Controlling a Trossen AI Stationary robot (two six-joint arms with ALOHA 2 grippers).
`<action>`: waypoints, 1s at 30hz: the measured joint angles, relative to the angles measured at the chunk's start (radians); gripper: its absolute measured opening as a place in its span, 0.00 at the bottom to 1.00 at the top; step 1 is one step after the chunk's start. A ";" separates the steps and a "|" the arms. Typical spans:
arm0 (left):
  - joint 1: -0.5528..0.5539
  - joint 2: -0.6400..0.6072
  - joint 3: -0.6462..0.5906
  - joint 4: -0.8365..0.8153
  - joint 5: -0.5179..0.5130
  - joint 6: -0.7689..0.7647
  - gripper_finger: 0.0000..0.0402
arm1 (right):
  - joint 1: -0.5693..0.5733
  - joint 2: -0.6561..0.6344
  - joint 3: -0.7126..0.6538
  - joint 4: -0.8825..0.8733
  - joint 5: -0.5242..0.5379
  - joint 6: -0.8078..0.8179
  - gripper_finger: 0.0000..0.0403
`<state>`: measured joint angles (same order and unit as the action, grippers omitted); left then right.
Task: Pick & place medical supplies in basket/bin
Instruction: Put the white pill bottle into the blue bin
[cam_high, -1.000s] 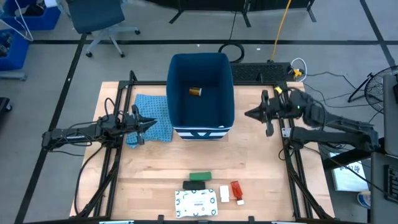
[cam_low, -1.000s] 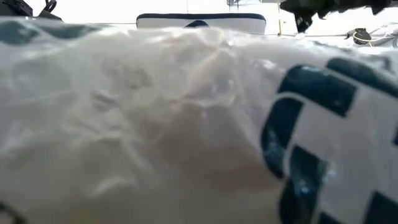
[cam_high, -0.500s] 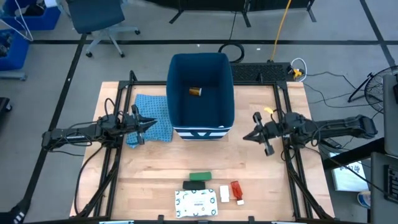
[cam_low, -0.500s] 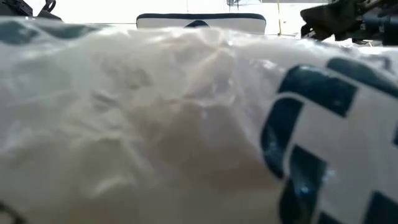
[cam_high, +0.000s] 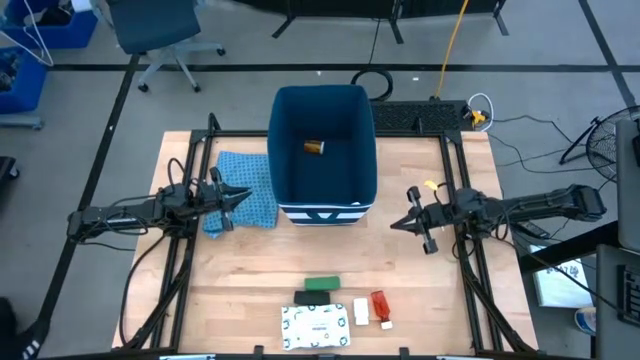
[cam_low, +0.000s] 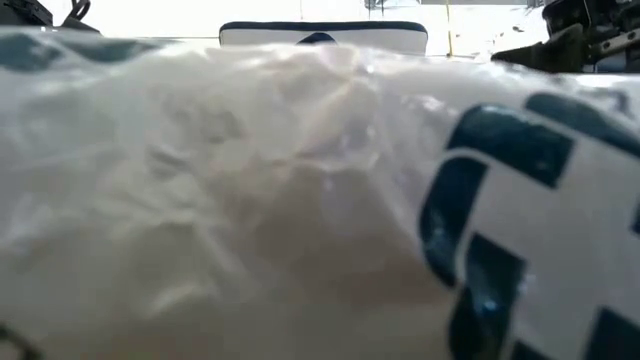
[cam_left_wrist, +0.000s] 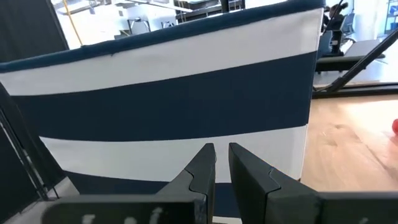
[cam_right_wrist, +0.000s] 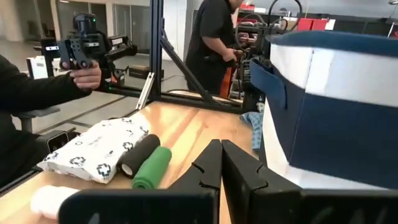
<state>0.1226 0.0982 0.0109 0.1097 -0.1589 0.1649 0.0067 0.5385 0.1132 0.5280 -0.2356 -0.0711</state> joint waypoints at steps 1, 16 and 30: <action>0.000 0.000 0.000 0.000 0.000 0.006 0.13 | 0.000 0.000 -0.005 -0.001 0.000 -0.001 0.00; 0.000 0.000 0.000 0.000 0.000 0.039 0.13 | 0.031 0.006 0.004 0.130 0.156 -0.056 0.00; 0.000 0.000 0.000 -0.004 0.000 -0.016 0.13 | 0.344 0.416 0.604 -0.345 0.449 -0.206 0.03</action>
<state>0.1226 0.0981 0.0109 0.1059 -0.1590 0.1494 0.3510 0.9546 0.7172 0.1833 0.2135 -0.2775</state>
